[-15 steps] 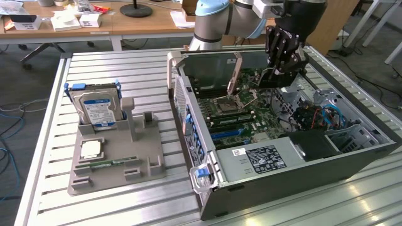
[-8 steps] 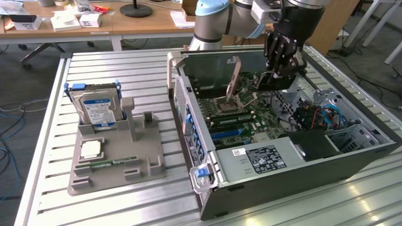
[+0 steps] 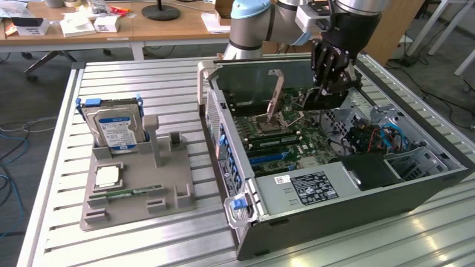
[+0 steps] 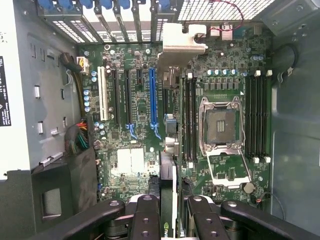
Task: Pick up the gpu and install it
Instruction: 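Insert the gpu into the slot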
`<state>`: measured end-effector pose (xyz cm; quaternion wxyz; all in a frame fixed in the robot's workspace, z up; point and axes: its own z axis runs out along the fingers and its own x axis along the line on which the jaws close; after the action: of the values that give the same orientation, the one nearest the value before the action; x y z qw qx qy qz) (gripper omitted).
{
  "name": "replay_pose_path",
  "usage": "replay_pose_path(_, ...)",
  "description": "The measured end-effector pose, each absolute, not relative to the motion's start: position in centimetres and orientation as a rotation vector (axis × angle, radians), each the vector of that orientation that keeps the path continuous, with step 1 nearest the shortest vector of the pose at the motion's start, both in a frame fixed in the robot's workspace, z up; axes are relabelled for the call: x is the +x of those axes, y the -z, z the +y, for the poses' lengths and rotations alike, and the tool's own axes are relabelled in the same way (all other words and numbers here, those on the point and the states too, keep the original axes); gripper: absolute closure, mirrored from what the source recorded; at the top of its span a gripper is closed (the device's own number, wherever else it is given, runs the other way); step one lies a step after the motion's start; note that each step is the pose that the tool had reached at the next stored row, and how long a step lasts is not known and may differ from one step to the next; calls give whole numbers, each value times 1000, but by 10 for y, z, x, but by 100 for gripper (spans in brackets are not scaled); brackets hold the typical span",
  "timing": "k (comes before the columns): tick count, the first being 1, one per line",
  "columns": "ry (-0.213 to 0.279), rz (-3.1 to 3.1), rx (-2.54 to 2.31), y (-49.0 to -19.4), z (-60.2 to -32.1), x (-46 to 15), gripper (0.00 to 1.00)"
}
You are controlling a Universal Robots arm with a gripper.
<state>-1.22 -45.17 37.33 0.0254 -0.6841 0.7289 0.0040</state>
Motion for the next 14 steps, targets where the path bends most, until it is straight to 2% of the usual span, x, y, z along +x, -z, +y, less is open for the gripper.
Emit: replay_pose_path(14,-12,2254,-2115,-372,-452,-18,74)
